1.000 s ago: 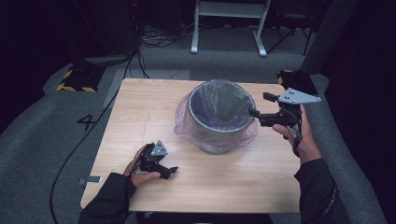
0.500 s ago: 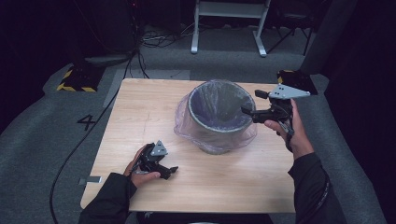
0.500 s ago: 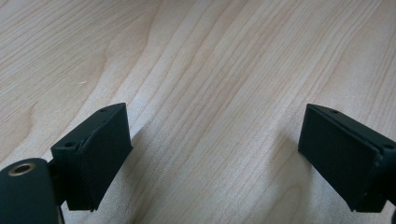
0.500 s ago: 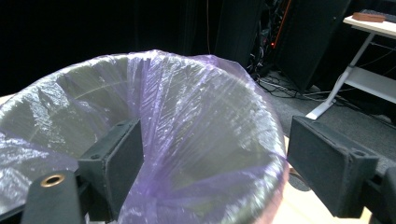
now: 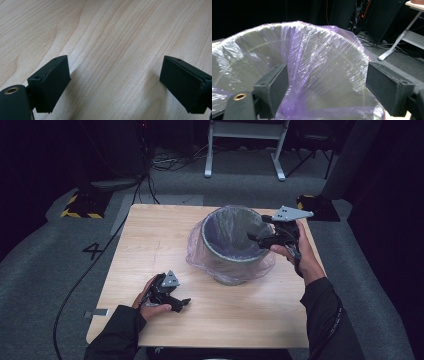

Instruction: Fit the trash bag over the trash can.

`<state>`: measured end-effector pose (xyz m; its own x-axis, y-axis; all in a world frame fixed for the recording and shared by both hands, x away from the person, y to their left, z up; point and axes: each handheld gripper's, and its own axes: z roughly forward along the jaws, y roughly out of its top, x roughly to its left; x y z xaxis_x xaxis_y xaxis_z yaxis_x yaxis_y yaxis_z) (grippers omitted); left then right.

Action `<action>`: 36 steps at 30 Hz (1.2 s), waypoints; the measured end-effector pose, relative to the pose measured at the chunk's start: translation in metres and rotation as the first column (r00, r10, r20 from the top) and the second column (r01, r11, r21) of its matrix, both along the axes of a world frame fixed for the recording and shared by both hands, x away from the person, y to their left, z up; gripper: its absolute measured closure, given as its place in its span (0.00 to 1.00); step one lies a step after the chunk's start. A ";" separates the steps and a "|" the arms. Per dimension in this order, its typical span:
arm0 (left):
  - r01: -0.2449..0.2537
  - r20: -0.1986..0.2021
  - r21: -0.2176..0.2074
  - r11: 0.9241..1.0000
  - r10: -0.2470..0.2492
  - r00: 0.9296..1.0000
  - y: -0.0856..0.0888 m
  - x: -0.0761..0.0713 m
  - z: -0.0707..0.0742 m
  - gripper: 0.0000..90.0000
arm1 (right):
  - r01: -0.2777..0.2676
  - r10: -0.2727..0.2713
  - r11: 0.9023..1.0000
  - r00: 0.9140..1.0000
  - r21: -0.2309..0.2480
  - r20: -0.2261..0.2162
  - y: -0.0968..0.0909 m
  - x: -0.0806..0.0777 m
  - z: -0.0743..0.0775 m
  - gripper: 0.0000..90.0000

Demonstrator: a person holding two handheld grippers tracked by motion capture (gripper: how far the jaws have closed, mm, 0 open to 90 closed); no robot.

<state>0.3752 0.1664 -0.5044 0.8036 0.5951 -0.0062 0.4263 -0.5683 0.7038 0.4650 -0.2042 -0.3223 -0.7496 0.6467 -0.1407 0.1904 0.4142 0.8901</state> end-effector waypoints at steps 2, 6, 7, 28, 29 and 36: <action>0.000 0.000 0.000 1.000 0.000 1.000 0.000 0.000 0.000 0.10 | 0.002 -0.002 1.000 1.000 -0.009 -0.006 0.002 0.002 -0.001 0.20; 0.000 0.000 0.000 1.000 0.000 1.000 0.000 0.000 0.000 0.10 | -0.001 0.000 1.000 1.000 -0.021 -0.013 0.005 0.004 -0.003 0.20; 0.001 0.000 0.000 1.000 -0.001 1.000 0.000 0.000 0.000 0.10 | -0.003 0.003 1.000 1.000 -0.024 -0.016 0.006 0.004 -0.003 0.20; 0.002 0.000 0.000 1.000 -0.002 1.000 0.000 0.000 0.000 0.10 | -0.045 0.030 0.989 0.994 -0.141 -0.107 0.024 0.014 0.000 0.20; 0.002 0.000 0.000 1.000 -0.002 1.000 0.000 0.000 0.000 0.10 | -0.047 0.030 0.988 0.993 -0.150 -0.117 0.025 0.015 0.000 0.20; 0.002 0.000 0.000 1.000 -0.002 1.000 0.000 0.000 0.000 0.10 | -0.066 0.027 0.976 0.982 -0.209 -0.187 0.033 0.020 -0.005 0.20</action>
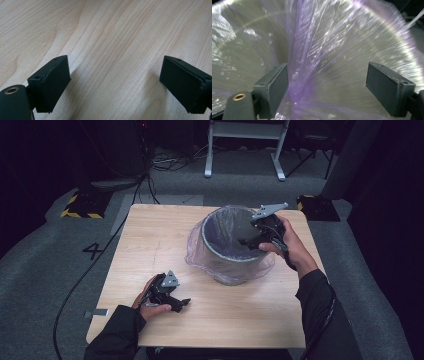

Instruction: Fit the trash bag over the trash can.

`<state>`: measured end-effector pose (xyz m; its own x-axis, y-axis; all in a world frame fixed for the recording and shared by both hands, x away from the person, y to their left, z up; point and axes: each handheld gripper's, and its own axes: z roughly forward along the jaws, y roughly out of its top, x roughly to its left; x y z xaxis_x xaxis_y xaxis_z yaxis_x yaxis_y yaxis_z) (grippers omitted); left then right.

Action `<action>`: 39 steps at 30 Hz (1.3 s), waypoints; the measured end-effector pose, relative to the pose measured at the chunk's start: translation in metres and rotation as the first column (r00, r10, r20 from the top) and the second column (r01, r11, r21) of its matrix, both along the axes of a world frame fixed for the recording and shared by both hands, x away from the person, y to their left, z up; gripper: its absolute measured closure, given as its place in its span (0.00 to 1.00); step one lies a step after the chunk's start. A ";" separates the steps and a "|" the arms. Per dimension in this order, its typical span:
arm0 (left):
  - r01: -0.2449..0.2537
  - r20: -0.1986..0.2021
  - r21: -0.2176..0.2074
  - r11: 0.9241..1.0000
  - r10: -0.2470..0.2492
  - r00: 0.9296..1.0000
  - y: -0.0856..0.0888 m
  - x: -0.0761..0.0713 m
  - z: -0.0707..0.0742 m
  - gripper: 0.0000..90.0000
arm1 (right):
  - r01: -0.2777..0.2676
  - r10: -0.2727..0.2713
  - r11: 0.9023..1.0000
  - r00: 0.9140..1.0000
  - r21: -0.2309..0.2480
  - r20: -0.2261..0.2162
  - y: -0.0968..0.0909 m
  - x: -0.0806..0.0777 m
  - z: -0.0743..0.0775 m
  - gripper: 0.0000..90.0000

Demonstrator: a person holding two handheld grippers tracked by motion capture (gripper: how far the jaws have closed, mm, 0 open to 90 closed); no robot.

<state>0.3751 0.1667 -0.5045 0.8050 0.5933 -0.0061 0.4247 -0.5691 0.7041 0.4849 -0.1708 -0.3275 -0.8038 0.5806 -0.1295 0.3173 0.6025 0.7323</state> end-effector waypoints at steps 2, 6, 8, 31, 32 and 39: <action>0.000 0.000 0.000 1.000 0.000 1.000 0.000 0.000 0.000 0.10 | 0.005 -0.006 1.000 1.000 -0.025 -0.016 0.002 0.001 -0.002 0.19; 0.000 0.000 0.000 1.000 0.000 1.000 0.000 0.000 0.000 0.10 | 0.014 -0.015 0.999 1.000 -0.035 -0.025 0.002 0.002 -0.002 0.20; 0.000 0.000 0.000 1.000 0.000 1.000 0.000 0.000 0.000 0.10 | 0.020 -0.021 0.998 0.999 -0.054 -0.026 0.003 0.002 -0.003 0.19; 0.000 0.000 0.000 1.000 0.000 1.000 0.000 0.000 0.000 0.10 | 0.063 -0.070 0.973 0.997 -0.221 -0.022 0.011 0.006 -0.009 0.18; 0.000 0.000 0.000 1.000 0.000 1.000 0.000 0.000 0.000 0.10 | 0.061 -0.068 0.972 0.997 -0.227 -0.021 0.012 0.006 -0.009 0.18; 0.000 0.000 0.000 1.000 0.000 1.000 0.000 0.000 0.000 0.10 | 0.065 -0.072 0.967 0.997 -0.245 -0.021 0.013 0.006 -0.010 0.17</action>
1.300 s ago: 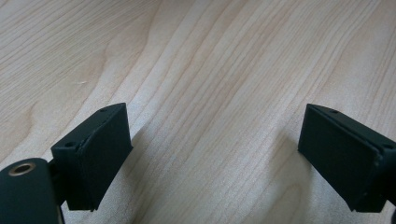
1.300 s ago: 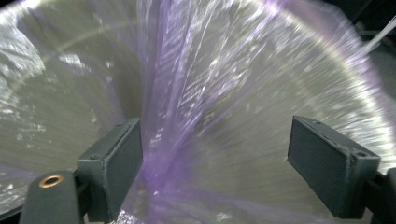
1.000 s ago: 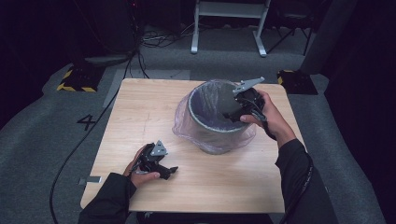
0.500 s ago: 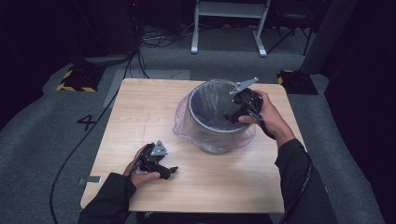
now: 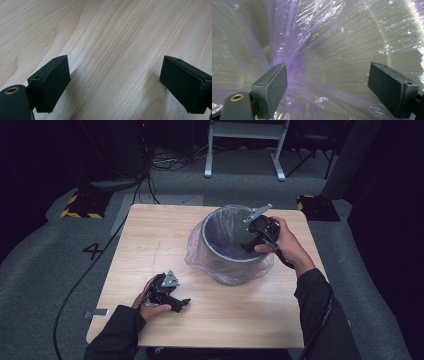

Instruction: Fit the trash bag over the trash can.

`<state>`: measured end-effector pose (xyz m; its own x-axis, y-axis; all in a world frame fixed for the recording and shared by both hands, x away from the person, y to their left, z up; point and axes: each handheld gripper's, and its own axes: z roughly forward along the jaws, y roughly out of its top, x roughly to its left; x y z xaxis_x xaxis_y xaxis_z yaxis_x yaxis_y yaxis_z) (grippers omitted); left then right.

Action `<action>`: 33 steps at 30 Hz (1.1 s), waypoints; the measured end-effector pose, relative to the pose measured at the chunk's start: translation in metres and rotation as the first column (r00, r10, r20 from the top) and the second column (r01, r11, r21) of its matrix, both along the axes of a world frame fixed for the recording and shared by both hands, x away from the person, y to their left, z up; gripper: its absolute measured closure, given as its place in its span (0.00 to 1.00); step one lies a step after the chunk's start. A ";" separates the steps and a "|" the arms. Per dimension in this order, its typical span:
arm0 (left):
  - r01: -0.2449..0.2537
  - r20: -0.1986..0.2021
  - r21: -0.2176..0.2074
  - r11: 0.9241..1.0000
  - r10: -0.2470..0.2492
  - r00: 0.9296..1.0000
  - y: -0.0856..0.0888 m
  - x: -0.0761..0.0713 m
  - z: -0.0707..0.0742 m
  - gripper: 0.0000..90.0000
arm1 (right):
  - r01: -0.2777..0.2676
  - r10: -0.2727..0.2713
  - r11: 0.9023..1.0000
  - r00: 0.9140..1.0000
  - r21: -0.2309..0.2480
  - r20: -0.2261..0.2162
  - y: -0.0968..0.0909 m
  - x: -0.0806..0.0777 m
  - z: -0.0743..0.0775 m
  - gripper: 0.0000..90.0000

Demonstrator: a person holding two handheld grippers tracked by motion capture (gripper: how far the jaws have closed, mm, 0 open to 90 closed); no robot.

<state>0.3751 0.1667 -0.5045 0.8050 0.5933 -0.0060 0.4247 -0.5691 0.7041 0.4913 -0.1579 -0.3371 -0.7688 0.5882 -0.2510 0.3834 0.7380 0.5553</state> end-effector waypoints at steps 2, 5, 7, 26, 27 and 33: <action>0.000 0.000 0.000 1.000 0.000 1.000 0.000 0.000 0.000 0.10 | 0.000 0.000 1.000 1.000 0.006 0.006 0.000 0.000 0.000 0.18; 0.000 0.000 0.000 1.000 0.000 1.000 0.000 0.000 0.000 0.10 | 0.000 0.000 1.000 1.000 0.023 0.009 -0.001 -0.001 0.000 0.17; 0.000 0.000 0.000 1.000 0.000 1.000 0.000 0.000 0.000 0.10 | -0.001 0.001 0.999 1.000 0.039 0.016 -0.002 -0.001 0.000 0.17; 0.000 0.000 0.000 1.000 0.000 1.000 0.000 0.000 0.000 0.10 | 0.000 -0.017 0.979 0.996 0.202 0.085 -0.012 -0.008 0.001 0.18; 0.000 0.000 0.000 1.000 0.000 1.000 0.000 0.000 0.000 0.10 | -0.001 -0.017 0.978 0.996 0.208 0.088 -0.012 -0.009 0.001 0.18; 0.000 0.000 0.000 1.000 0.000 1.000 0.000 0.000 0.000 0.10 | -0.035 0.003 0.965 0.992 0.258 0.125 -0.013 -0.014 0.004 0.18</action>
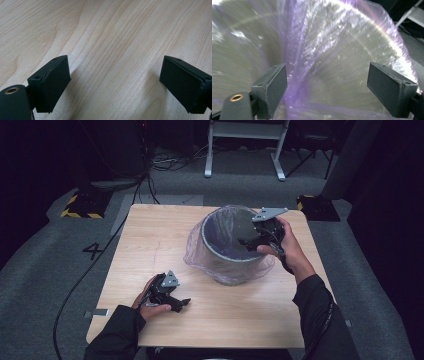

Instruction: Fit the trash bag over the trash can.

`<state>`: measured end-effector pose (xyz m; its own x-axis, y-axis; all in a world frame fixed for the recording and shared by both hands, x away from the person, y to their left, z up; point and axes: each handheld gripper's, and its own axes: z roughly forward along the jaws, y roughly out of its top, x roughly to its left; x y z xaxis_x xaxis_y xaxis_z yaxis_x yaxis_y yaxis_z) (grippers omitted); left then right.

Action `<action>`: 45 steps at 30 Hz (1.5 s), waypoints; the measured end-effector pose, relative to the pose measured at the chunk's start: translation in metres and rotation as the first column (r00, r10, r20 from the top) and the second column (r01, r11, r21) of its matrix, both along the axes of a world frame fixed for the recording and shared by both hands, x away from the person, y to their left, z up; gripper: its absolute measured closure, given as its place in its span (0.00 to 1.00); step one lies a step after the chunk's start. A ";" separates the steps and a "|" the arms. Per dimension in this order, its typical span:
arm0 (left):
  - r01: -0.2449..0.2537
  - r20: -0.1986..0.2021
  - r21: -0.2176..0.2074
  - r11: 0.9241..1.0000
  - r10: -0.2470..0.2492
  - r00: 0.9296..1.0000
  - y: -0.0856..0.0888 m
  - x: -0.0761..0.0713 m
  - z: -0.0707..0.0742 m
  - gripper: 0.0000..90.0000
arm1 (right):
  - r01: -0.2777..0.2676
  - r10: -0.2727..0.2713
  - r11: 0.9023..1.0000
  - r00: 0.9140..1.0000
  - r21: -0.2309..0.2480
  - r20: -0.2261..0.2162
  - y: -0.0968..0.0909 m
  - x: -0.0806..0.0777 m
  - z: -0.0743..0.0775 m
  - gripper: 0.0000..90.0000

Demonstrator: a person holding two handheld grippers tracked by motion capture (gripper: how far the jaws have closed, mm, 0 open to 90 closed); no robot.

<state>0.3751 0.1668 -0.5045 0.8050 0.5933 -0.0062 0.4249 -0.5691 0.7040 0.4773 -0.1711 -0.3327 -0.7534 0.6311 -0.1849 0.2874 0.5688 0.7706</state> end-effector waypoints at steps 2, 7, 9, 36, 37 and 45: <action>0.000 0.000 0.000 1.000 0.000 1.000 0.000 0.000 0.000 0.10 | -0.002 0.002 1.000 1.000 0.027 0.012 -0.001 -0.002 0.002 0.19; 0.000 0.000 0.000 1.000 0.000 1.000 0.000 0.000 0.000 0.10 | -0.019 0.016 0.997 0.999 0.071 0.040 -0.002 -0.009 0.007 0.19; 0.000 0.000 0.000 1.000 0.000 1.000 0.000 0.000 0.000 0.10 | -0.022 0.017 0.996 0.999 0.091 0.051 -0.002 -0.011 0.010 0.19; 0.000 0.000 0.000 1.000 0.000 1.000 0.000 0.000 0.000 0.10 | -0.044 0.026 0.989 0.992 0.138 0.125 -0.018 -0.043 0.030 0.18; 0.000 0.000 0.000 1.000 0.000 1.000 0.000 0.000 0.000 0.10 | -0.046 0.028 0.990 0.991 0.137 0.128 -0.019 -0.044 0.030 0.18; 0.000 0.000 0.000 1.000 0.000 1.000 0.000 0.000 0.000 0.10 | -0.038 0.021 0.990 0.992 0.138 0.121 -0.031 -0.049 0.027 0.18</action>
<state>0.3751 0.1667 -0.5044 0.8050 0.5933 -0.0063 0.4249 -0.5691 0.7040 0.4284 -0.2024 -0.3056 -0.7499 0.6348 -0.1861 0.1736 0.4602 0.8707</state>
